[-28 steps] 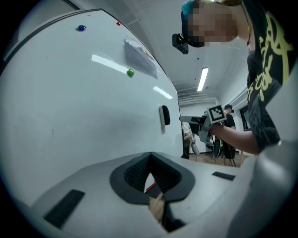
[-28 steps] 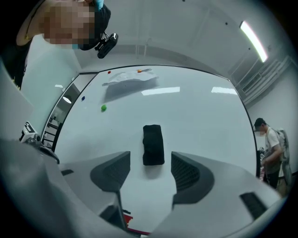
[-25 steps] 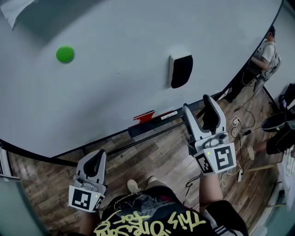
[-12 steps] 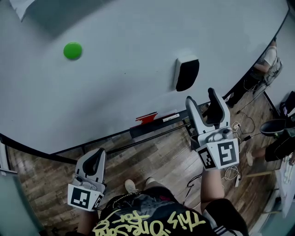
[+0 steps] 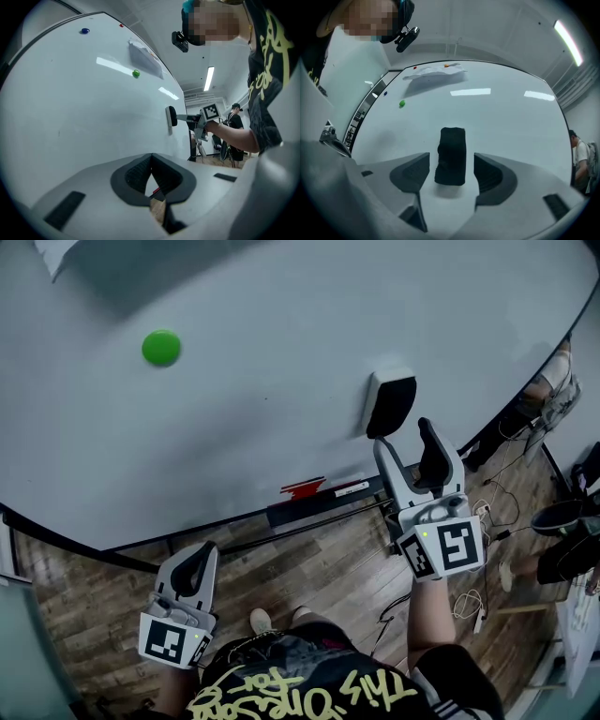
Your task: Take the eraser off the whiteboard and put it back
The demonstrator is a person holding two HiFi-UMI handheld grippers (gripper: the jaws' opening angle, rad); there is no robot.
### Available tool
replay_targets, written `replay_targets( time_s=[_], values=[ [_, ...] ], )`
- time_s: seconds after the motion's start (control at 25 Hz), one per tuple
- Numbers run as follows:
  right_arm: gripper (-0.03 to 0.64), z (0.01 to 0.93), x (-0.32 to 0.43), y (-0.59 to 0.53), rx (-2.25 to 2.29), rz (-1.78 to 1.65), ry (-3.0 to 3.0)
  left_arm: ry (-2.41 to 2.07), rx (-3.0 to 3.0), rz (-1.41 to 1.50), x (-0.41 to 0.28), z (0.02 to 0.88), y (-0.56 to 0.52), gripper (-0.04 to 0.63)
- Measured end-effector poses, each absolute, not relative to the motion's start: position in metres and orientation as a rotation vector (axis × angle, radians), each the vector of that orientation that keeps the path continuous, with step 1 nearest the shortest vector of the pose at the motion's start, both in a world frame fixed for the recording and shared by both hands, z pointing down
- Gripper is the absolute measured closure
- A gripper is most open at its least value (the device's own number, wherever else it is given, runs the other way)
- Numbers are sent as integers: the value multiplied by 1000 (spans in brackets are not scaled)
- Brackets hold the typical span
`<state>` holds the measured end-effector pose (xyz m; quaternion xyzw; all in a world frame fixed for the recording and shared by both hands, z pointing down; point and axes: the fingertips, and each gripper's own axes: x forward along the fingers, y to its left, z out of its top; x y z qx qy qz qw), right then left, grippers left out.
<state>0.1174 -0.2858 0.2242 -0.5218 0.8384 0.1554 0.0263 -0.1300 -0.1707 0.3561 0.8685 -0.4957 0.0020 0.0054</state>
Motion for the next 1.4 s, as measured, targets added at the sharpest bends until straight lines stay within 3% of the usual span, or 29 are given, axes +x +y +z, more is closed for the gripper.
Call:
replay_targets(
  time_s=[1.4],
  values=[
    [337,216,100,-325,-1706,526,2585,-1669,2645,-28,-158,355,-169,588]
  ],
)
